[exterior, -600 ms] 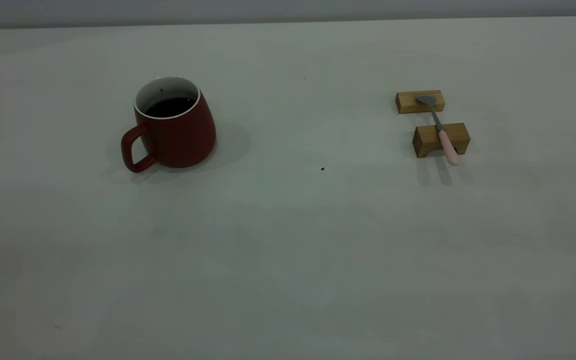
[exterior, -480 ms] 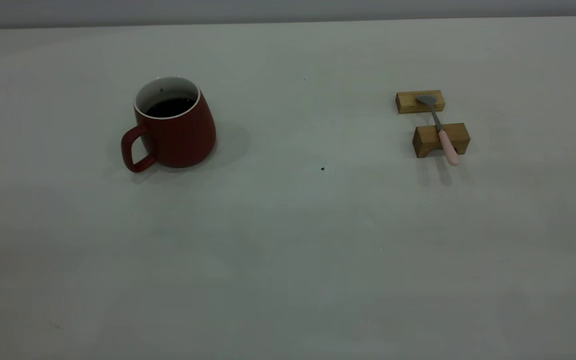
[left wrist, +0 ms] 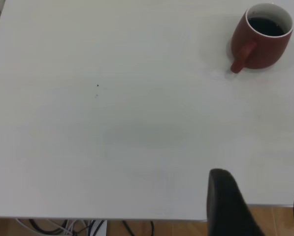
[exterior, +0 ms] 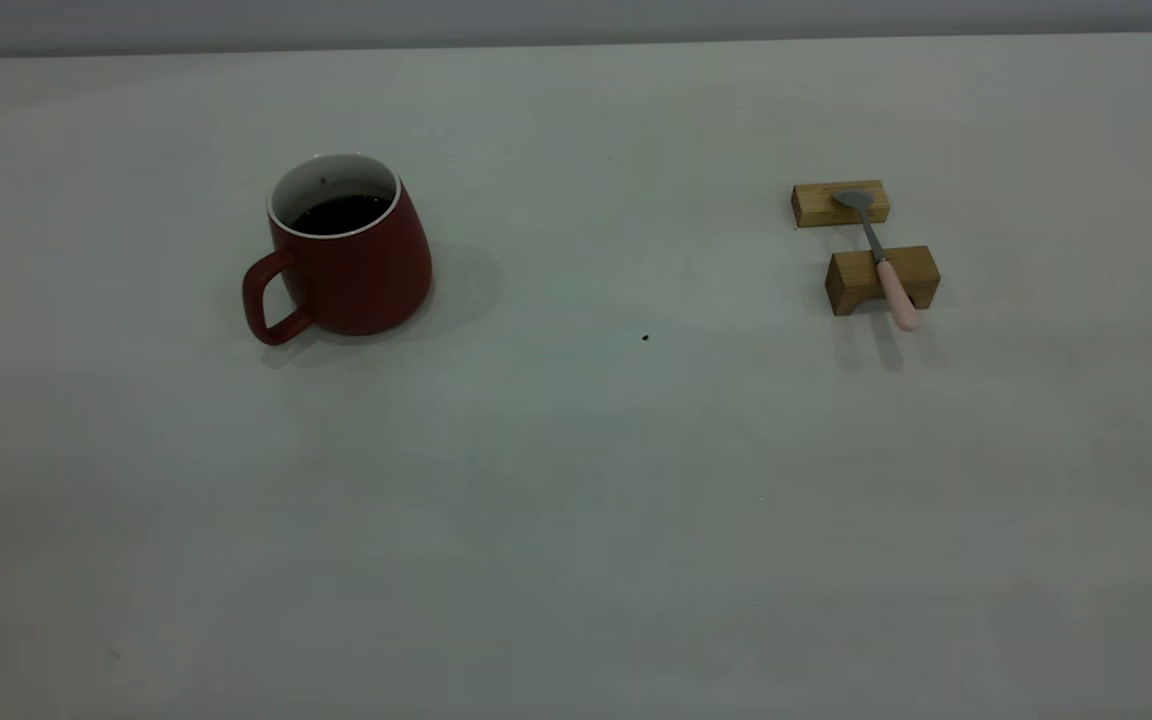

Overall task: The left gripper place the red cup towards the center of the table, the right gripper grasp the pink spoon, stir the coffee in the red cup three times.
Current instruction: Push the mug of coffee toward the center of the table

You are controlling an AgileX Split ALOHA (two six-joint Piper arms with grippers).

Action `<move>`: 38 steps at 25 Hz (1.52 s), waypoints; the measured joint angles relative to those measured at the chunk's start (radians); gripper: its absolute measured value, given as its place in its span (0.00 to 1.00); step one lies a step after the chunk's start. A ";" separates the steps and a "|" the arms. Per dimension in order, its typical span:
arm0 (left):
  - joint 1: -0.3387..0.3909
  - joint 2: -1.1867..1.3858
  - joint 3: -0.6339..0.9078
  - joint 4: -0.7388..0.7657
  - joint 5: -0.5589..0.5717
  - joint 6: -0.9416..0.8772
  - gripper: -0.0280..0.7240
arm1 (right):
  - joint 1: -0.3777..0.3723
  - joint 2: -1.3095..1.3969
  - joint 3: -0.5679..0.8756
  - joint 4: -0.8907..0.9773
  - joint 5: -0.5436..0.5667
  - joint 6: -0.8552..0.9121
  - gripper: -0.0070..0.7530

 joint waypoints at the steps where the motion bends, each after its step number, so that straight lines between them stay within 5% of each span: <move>1: 0.000 0.000 0.000 0.000 0.000 0.000 0.58 | 0.000 0.000 0.000 0.000 0.000 0.000 0.32; 18: 0.000 0.012 -0.005 0.008 0.001 -0.015 0.58 | 0.000 0.000 0.000 0.000 0.000 0.000 0.32; 25: 0.000 0.311 -0.108 0.027 0.018 -0.028 0.58 | 0.000 0.000 0.000 0.000 0.000 0.000 0.32; 38: 0.000 1.092 -0.228 0.027 -0.369 -0.016 0.58 | 0.000 0.000 0.000 0.000 0.000 0.000 0.32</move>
